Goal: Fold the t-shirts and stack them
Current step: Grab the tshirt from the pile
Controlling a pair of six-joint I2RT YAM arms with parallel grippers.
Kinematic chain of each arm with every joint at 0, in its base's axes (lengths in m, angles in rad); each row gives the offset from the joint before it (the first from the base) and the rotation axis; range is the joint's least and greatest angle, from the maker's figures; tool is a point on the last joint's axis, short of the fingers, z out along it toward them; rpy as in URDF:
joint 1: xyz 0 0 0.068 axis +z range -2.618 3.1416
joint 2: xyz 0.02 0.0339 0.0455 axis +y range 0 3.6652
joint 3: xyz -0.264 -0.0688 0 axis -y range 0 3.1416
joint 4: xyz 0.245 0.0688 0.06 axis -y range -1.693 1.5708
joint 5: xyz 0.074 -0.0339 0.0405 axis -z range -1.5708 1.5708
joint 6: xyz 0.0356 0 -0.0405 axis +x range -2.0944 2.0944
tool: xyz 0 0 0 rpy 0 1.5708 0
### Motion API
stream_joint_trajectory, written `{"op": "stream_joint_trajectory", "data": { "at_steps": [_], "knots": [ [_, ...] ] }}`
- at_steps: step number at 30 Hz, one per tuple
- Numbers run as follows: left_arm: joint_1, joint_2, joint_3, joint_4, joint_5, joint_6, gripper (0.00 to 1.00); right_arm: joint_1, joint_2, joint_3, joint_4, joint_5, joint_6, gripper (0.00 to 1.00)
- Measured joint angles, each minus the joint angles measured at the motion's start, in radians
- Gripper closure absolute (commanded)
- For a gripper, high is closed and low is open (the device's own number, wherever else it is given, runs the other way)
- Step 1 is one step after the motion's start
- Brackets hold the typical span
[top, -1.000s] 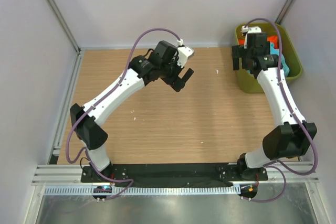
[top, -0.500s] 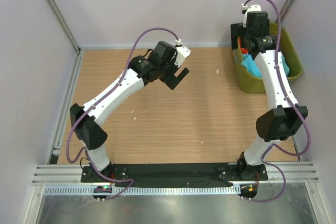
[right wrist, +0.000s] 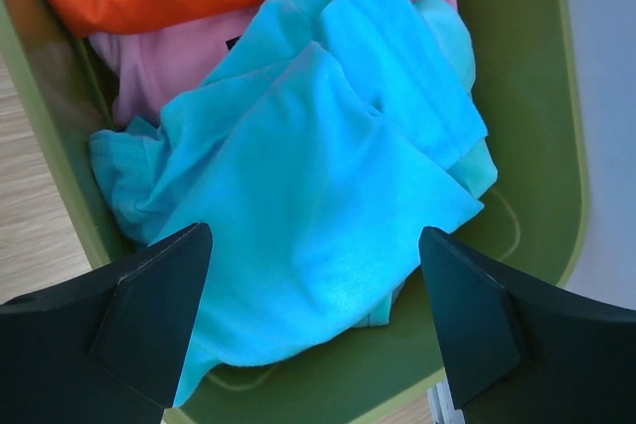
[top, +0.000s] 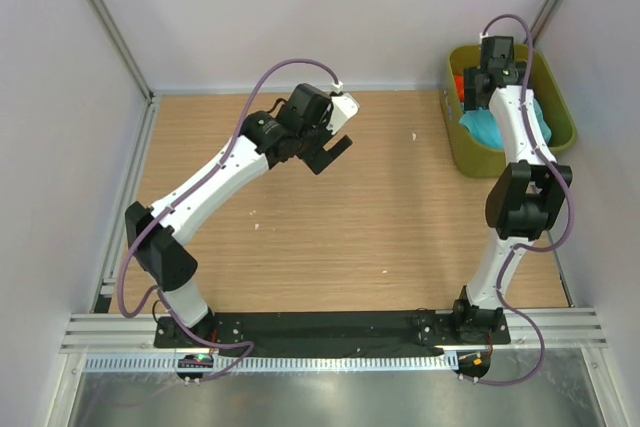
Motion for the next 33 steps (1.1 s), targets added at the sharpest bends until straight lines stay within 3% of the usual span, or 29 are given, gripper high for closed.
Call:
{"op": "stream_joint_trajectory", "data": {
  "at_steps": [21,32,33],
  "knots": [
    [0.001,0.003,-0.001,0.002,-0.016,0.001,0.0,0.014,0.097,0.08,0.0,-0.02,-0.021,0.36],
    [0.001,0.016,0.0,0.002,-0.019,-0.001,0.0,0.014,0.096,0.013,-0.002,-0.058,-0.059,0.7],
    [0.001,0.016,0.0,0.002,-0.021,0.0,0.0,0.014,0.095,0.01,-0.002,-0.061,-0.063,0.81]
  ]
}}
